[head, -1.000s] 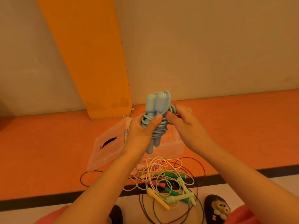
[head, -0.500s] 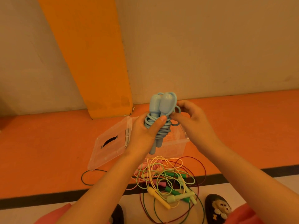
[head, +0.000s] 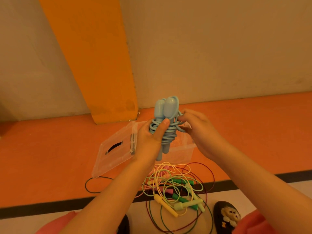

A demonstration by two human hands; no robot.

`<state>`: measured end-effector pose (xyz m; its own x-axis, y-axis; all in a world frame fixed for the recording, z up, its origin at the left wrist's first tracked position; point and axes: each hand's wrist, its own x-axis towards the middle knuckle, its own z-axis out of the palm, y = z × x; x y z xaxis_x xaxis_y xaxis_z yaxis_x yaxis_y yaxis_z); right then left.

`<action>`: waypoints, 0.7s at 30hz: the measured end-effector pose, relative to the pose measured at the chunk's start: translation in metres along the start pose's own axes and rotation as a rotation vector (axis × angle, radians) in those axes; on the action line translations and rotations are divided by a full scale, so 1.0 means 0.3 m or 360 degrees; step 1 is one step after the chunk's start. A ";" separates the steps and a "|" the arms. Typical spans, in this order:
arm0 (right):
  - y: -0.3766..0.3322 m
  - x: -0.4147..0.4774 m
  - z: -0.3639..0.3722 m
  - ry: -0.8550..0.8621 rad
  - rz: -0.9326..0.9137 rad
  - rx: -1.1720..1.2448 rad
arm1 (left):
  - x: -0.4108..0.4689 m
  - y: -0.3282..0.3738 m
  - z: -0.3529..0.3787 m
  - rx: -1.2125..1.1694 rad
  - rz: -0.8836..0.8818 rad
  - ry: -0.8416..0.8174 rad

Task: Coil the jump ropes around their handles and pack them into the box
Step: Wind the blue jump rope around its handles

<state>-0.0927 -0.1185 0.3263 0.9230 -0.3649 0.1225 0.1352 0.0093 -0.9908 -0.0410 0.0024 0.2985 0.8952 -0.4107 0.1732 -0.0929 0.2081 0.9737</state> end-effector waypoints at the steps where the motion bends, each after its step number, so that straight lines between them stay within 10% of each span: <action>1: 0.003 0.001 -0.002 -0.0029 -0.0001 0.0076 | 0.002 0.002 0.001 0.0004 -0.0006 0.0005; 21: 0.029 -0.058 -0.047 0.0000 -0.0333 -0.0661 | -0.026 0.033 -0.070 0.0248 -0.0007 -0.0473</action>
<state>-0.1127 -0.1253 0.3146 0.8913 -0.3191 0.3220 0.1625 -0.4383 -0.8840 -0.0398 0.0263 0.3037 0.7314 -0.6572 0.1820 -0.1751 0.0769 0.9815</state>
